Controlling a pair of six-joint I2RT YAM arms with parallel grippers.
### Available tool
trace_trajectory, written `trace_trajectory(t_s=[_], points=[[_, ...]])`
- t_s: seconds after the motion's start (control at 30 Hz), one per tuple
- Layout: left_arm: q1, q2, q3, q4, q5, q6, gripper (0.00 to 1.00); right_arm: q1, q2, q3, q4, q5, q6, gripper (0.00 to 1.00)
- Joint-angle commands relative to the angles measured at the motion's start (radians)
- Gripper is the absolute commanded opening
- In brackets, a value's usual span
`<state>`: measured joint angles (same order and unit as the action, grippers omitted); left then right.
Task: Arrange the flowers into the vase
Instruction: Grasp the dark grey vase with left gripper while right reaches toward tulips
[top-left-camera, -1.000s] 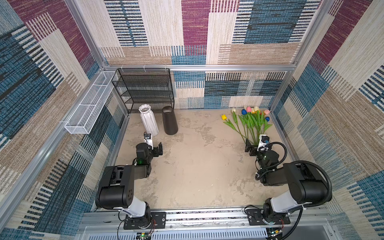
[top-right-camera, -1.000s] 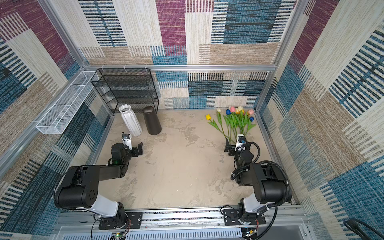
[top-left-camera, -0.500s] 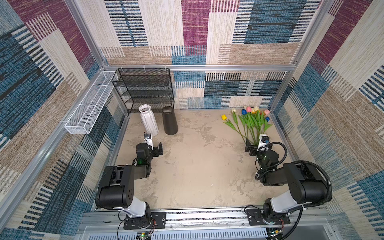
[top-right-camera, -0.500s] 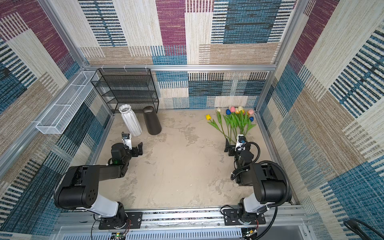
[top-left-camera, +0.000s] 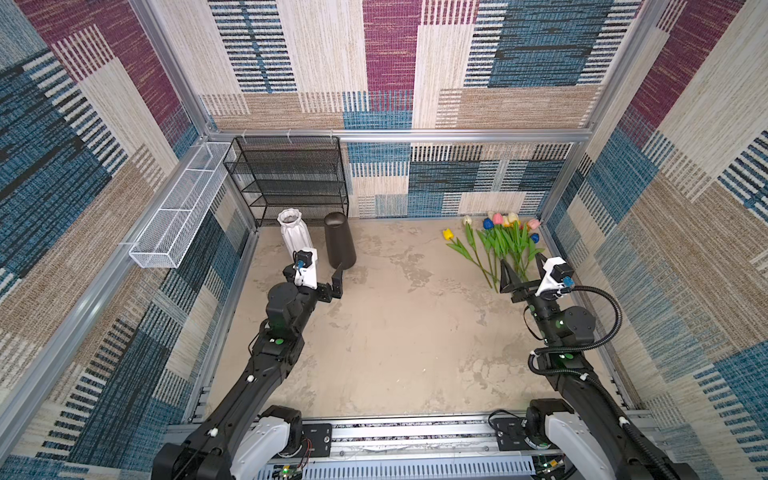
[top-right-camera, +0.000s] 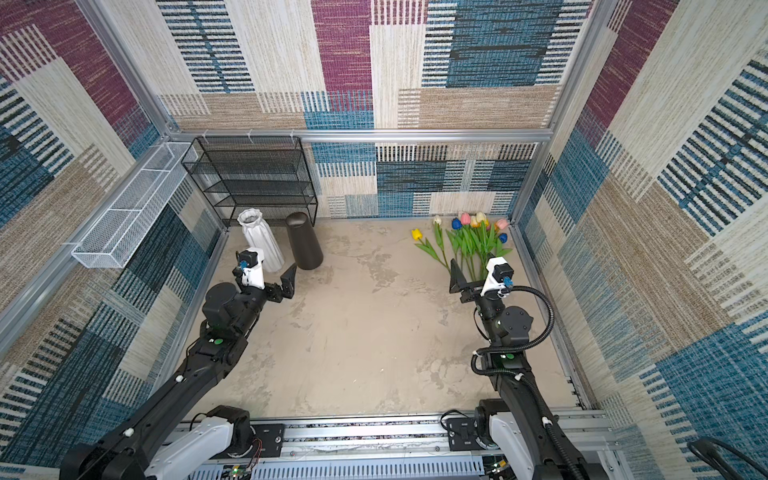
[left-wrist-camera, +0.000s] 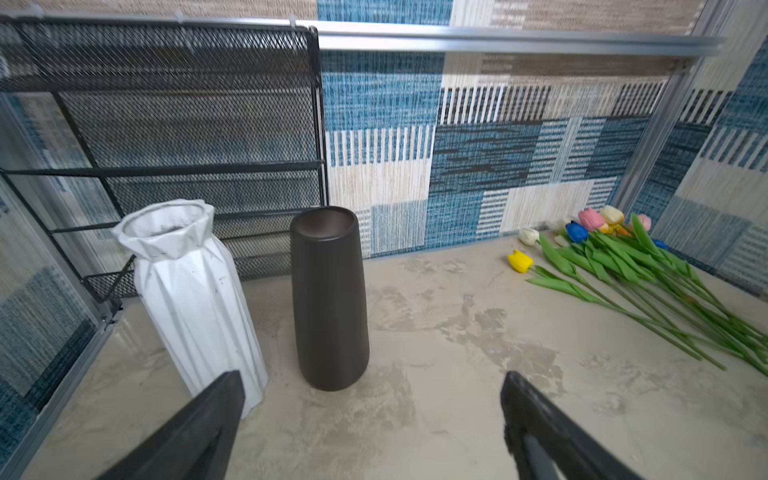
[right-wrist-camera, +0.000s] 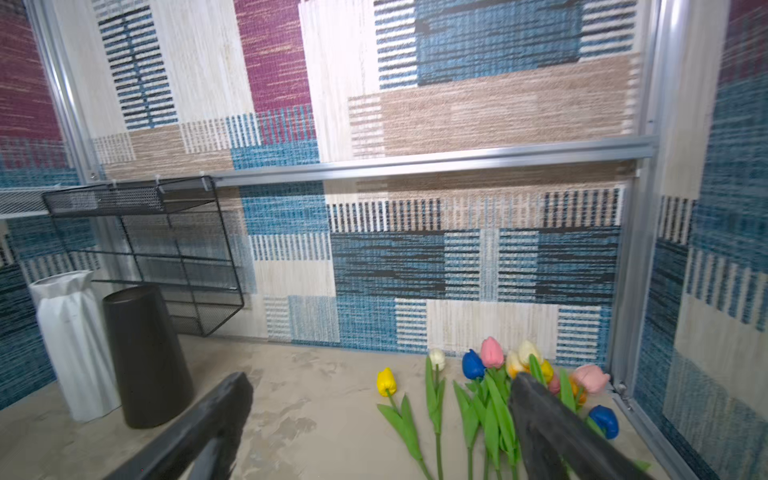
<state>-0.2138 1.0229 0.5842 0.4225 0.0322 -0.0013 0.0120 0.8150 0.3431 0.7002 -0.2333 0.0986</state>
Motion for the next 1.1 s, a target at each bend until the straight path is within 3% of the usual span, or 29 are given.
trace_trajectory(t_s=[0.0, 0.27, 0.53, 1.07], points=[[-0.002, 0.101, 0.064, -0.030, 0.045, 0.052, 0.99, 0.005, 0.040, 0.022, -0.073, -0.120, 0.035, 1.00], [0.006, 0.422, 0.245, 0.125, 0.048, 0.064, 0.99, 0.041, 0.146, 0.035, 0.045, -0.161, 0.090, 1.00], [0.039, 0.655, 0.411, 0.221, 0.033, 0.058, 0.99, 0.049, 0.126, 0.009, 0.060, -0.152, 0.098, 1.00], [0.074, 0.914, 0.590, 0.353, 0.042, 0.046, 0.99, 0.049, 0.081, -0.033, 0.078, -0.124, 0.105, 1.00]])
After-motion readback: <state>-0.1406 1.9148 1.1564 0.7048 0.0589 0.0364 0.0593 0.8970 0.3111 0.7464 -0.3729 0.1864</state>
